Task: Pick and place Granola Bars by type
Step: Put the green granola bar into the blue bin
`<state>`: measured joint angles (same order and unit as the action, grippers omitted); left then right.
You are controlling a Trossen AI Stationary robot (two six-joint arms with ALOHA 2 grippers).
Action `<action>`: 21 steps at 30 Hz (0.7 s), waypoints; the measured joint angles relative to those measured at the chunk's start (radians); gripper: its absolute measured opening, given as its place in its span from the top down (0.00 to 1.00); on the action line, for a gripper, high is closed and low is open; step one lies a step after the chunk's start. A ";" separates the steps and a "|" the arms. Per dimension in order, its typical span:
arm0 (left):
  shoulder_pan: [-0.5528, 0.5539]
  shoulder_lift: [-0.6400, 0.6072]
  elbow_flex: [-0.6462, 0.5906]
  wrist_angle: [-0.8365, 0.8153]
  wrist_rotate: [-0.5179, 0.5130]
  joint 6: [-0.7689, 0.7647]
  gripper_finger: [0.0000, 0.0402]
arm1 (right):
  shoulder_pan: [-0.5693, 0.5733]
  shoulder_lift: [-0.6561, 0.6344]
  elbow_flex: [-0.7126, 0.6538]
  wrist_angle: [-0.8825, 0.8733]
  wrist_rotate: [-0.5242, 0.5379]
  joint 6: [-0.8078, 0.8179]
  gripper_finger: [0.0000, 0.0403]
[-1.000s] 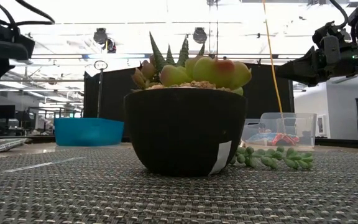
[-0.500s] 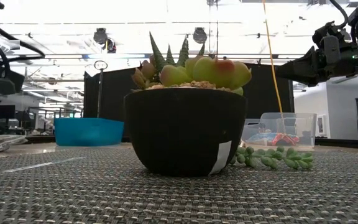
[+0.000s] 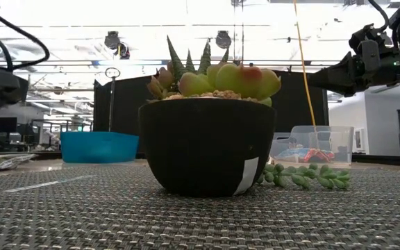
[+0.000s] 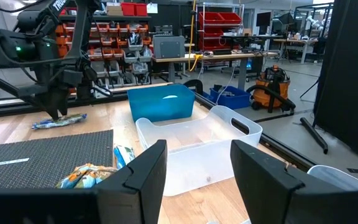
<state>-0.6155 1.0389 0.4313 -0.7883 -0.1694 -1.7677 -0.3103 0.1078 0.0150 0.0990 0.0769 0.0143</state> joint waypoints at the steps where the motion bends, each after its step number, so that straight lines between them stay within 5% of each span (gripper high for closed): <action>1: 0.000 -0.010 0.000 0.000 -0.007 0.003 0.50 | 0.000 0.000 0.000 0.000 0.000 0.000 0.58; 21: 0.000 0.025 0.001 0.069 -0.086 -0.015 0.50 | 0.000 0.000 0.000 0.000 0.000 0.000 0.58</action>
<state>-0.6155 1.0635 0.4320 -0.7193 -0.2550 -1.7828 -0.3103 0.1078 0.0147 0.0994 0.0769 0.0147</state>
